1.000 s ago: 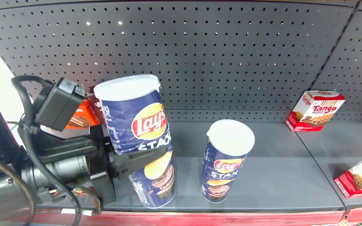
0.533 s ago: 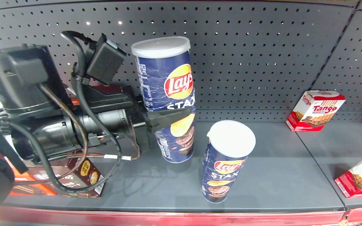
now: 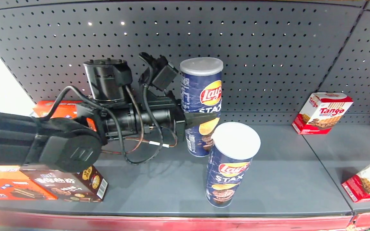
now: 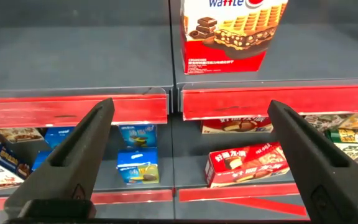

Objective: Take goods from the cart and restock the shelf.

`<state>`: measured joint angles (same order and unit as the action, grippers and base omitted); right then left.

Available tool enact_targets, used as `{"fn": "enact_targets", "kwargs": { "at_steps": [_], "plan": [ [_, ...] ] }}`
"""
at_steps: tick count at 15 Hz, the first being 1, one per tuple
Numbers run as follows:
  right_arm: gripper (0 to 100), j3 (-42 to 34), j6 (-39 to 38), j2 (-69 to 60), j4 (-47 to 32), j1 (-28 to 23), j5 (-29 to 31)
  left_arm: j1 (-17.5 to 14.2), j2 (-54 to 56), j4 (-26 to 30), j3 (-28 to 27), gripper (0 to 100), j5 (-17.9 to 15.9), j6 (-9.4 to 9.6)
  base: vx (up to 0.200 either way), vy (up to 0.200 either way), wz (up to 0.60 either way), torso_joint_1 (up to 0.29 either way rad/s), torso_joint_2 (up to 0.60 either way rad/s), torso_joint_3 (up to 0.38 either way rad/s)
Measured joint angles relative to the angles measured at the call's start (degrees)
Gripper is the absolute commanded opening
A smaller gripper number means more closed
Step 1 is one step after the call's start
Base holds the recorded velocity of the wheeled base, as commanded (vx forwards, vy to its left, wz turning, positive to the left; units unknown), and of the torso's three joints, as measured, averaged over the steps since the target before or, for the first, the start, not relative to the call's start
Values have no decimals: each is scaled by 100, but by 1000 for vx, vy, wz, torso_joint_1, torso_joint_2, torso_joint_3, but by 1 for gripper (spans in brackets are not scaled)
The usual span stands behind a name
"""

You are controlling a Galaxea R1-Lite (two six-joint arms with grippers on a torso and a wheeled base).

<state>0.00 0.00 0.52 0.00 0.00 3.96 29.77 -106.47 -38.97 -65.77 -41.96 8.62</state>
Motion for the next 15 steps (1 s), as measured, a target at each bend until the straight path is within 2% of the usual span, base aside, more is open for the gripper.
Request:
{"fn": "enact_targets", "kwargs": {
  "at_steps": [2,6,7,10,11,15],
  "plan": [
    [100,0,0,0,0,0,-2,-43,-467,17,-485,0,-60,196,0,0,0,0,0,0],
    [100,0,0,2,0,0,0,-119,-1163,77,-1148,0,-76,282,0,0,0,0,0,0],
    [100,0,0,2,0,0,-2,-138,-1287,235,-1286,0,-76,350,0,0,0,0,0,0],
    [100,0,0,2,0,0,-2,-255,-1596,890,-1791,0,-119,772,0,0,0,0,0,0],
    [100,0,0,5,0,0,-2,-288,-1692,1044,-1979,0,-137,846,0,0,0,0,0,0],
    [100,0,0,5,0,0,-2,-349,-2026,1053,-2417,0,-167,886,0,0,0,0,0,0]
  ]
}}
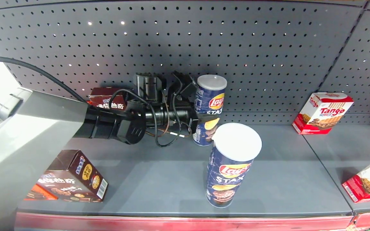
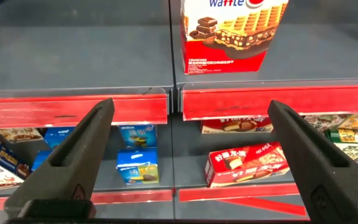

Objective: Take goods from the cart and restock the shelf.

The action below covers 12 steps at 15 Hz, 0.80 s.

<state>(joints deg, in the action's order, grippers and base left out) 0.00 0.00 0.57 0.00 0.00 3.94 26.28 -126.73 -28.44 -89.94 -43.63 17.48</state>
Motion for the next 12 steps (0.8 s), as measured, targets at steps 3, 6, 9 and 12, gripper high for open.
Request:
{"fn": "enact_targets", "kwargs": {
  "at_steps": [3,6,9,12],
  "plan": [
    [100,0,0,2,0,0,0,-10,-107,41,-22,100,17,-29,0,0,0,0,0,0],
    [100,0,0,2,0,0,2,-13,-44,151,54,100,55,-54,0,0,0,0,0,0],
    [100,0,0,5,0,0,2,-11,424,945,251,100,294,-54,0,0,0,0,0,0],
    [100,0,0,6,0,0,2,126,973,1694,362,100,1063,-51,0,0,0,0,0,0]
  ]
}}
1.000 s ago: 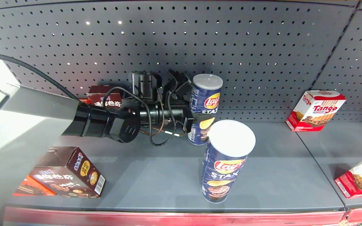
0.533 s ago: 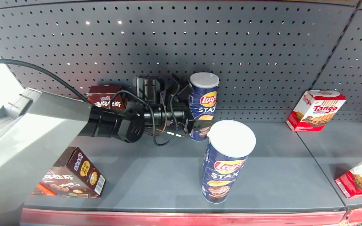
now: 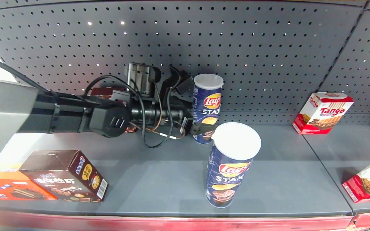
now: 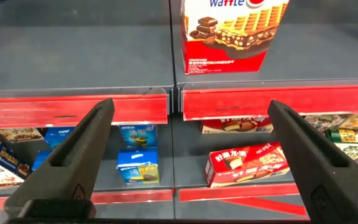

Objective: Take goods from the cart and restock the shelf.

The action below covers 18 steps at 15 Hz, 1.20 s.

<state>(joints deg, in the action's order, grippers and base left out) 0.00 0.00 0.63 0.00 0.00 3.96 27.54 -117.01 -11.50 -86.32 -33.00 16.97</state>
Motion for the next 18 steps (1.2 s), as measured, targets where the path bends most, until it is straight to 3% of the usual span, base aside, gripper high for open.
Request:
{"fn": "enact_targets", "kwargs": {
  "at_steps": [2,5,8,11,14,18],
  "plan": [
    [100,0,0,0,0,0,0,62,290,187,74,100,284,35,0,0,0,0,0,0],
    [100,0,0,-1,0,0,0,82,566,236,247,100,1196,205,0,0,0,0,0,0],
    [100,0,0,-1,0,0,0,77,642,239,317,100,1735,345,0,0,0,0,0,0],
    [100,0,0,-1,0,0,0,95,568,190,335,100,2266,352,0,0,0,0,0,0],
    [100,0,-2,0,0,0,0,138,446,173,297,100,2583,352,0,0,0,0,0,0],
    [100,0,0,0,0,0,0,107,394,168,308,100,2598,350,0,0,0,0,0,0]
  ]
}}
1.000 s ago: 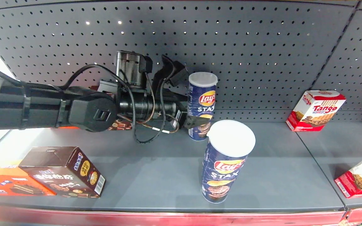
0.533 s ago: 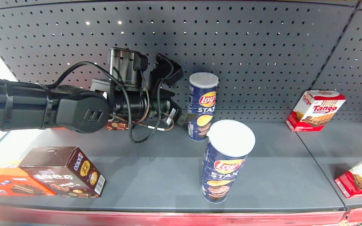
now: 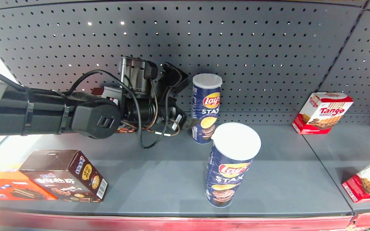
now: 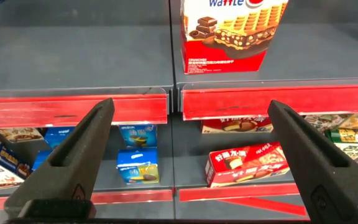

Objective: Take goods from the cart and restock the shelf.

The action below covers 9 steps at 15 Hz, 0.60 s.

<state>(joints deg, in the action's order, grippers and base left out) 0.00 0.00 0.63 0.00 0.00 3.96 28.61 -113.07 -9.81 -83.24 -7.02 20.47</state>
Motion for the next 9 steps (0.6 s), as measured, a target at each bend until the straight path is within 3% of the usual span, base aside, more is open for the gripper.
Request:
{"fn": "enact_targets", "kwargs": {
  "at_steps": [9],
  "plan": [
    [100,0,0,0,0,0,0,-91,-5,-1,39,100,330,2,0,0,0,0,0,0]
  ]
}}
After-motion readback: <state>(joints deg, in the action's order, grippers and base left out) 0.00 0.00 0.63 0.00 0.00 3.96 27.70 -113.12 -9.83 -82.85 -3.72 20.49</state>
